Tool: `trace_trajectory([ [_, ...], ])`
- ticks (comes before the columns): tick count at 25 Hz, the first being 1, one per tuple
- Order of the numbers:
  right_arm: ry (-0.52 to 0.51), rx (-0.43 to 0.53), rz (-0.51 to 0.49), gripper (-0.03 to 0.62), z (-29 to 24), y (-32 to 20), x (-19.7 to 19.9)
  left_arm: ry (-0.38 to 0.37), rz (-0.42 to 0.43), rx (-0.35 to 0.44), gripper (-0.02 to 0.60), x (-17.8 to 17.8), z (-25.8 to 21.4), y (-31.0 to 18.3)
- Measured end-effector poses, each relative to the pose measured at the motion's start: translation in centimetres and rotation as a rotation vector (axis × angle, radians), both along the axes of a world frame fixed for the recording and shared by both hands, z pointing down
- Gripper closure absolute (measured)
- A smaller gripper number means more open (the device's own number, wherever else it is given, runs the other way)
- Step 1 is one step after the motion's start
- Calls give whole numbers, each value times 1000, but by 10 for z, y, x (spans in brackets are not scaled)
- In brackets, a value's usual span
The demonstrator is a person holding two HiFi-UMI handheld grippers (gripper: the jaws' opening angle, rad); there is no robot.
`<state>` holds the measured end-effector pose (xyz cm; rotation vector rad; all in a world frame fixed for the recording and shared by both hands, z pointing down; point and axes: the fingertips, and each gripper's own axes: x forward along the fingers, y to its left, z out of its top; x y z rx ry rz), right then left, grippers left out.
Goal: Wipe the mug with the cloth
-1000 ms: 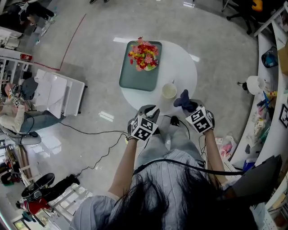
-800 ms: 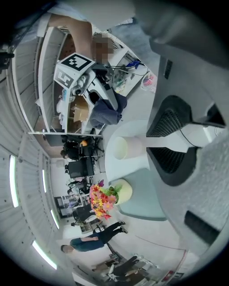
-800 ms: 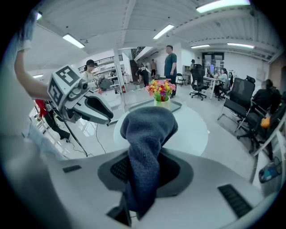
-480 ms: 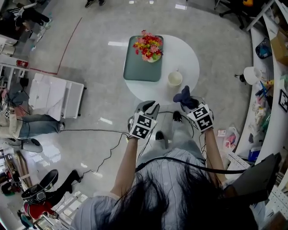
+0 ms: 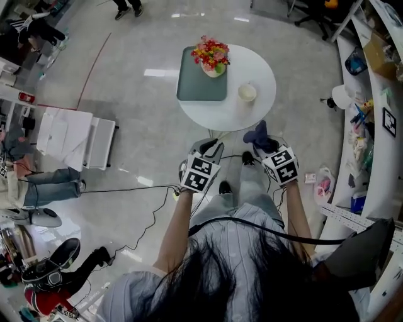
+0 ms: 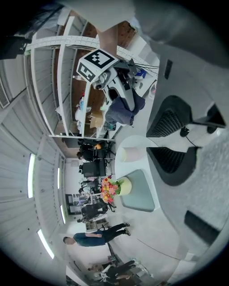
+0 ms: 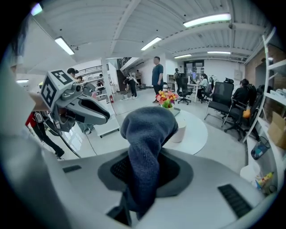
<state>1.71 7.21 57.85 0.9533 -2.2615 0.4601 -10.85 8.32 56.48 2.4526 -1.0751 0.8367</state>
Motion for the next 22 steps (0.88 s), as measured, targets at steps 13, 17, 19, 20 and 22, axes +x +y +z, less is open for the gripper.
trace_trajectory([
  [13,-8,60,34,493,-20,67,-14,50,52,53,502,17,-21,45],
  [17,-12,64,27,493,-21,78,-20,68,56,56,502,17,-24,53],
  [19,-12,65,19,493,-22,82,-22,59,59,61,502,15,-24,55],
  [20,-12,64,15,493,-22,84,-23,58,57,62,502,14,-24,56],
  [22,-16,66,15,493,-24,88,-24,65,51,61,502,11,-25,59],
])
